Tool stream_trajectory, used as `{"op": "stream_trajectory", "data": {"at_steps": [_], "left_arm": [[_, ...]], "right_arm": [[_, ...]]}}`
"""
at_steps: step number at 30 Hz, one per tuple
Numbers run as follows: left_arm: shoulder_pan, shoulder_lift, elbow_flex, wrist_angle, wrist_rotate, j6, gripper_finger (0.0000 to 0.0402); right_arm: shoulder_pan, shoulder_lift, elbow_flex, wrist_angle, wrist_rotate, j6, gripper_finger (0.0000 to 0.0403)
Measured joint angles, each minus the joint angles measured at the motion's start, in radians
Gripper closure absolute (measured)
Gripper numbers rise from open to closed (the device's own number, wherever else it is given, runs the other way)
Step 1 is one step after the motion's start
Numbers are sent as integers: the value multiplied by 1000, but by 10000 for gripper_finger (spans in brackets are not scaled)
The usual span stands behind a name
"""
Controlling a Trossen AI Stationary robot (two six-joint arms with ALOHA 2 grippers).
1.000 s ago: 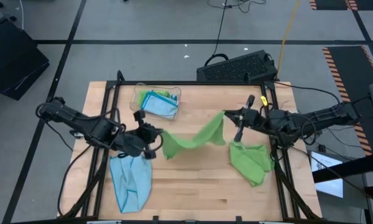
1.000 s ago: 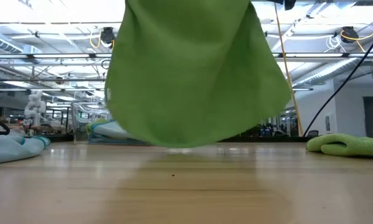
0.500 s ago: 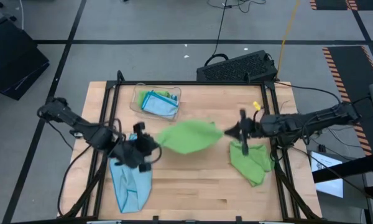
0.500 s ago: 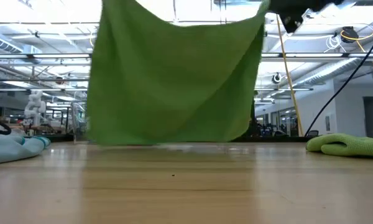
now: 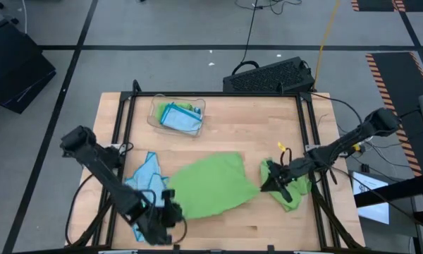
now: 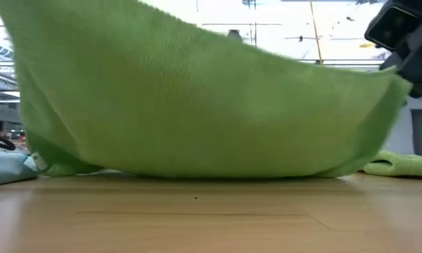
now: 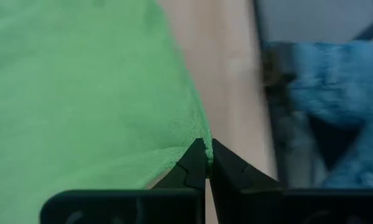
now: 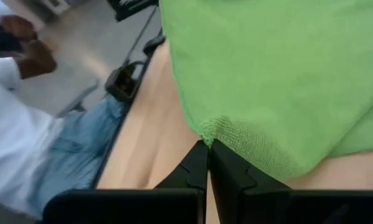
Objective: Fold microfiber towels
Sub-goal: Fold the top green microfiber cloth
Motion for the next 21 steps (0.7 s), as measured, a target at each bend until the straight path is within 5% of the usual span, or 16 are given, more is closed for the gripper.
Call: {"op": "stream_trajectory", "data": {"at_steps": [9,16,21], "left_arm": [[-64,67,0,95,-4,-19,387],[-58,104,0,123,-19,-13,385],[-54,121,0,205,12,-2,331]], "right_arm": [[64,72,-16,109,45,-15,389],[102,87,-15,150,52,-43,296],[127,87,-15,150,46,4,232]]}}
